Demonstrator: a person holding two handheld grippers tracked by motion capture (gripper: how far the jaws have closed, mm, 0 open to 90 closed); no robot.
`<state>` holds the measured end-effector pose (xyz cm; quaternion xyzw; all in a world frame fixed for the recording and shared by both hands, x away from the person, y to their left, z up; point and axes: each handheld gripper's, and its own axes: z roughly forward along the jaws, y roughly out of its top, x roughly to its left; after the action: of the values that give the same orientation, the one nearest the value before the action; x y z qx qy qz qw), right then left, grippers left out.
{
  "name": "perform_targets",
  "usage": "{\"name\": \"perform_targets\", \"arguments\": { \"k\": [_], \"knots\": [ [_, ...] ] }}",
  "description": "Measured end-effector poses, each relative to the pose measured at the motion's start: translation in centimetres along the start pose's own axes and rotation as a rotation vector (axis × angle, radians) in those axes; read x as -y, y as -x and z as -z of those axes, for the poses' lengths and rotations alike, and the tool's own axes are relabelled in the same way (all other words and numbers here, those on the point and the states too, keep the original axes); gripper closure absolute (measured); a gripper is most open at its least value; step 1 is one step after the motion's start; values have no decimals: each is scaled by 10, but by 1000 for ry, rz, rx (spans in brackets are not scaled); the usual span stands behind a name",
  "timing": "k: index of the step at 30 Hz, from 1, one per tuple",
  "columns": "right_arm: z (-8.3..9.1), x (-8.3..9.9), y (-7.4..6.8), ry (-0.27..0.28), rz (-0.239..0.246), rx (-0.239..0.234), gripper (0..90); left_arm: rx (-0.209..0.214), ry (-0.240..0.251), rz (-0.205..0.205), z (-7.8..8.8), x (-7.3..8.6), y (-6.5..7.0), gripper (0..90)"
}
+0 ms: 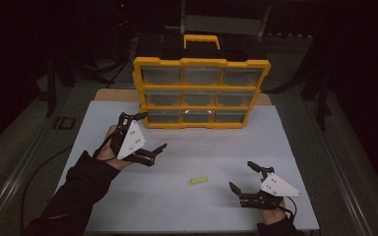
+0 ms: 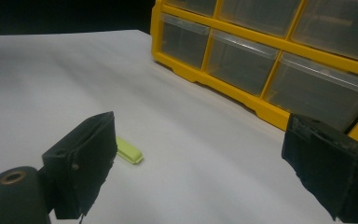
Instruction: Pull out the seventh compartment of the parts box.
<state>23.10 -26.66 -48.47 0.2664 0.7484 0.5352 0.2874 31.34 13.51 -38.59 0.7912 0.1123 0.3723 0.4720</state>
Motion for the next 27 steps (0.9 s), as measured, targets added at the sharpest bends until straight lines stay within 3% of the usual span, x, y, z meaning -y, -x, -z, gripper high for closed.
{"name": "perform_targets", "arguments": {
  "k": [9, 14, 16, 21, 23, 27],
  "knots": [
    [-1, 1, 0, -2, -3, -3, 101, 27, 25, -37, -29, 3, -8, 8],
    [0, 1, 0, -1, -6, -3, 101, 22, 35, -86, -42, 7, -8, 27],
    [0, 1, 0, 0, -6, -5, 101, 29, 40, -78, -47, 9, -9, 45],
    [0, 1, 0, 0, -8, -8, 101, 48, 20, -66, -59, 12, -11, 137],
    [0, 1, 0, 0, -9, -10, 102, 44, -4, -88, -65, 15, -12, 161],
    [0, 2, 1, -1, -10, -13, 101, 36, -41, -90, -76, 18, -13, 166]
  ]
}}
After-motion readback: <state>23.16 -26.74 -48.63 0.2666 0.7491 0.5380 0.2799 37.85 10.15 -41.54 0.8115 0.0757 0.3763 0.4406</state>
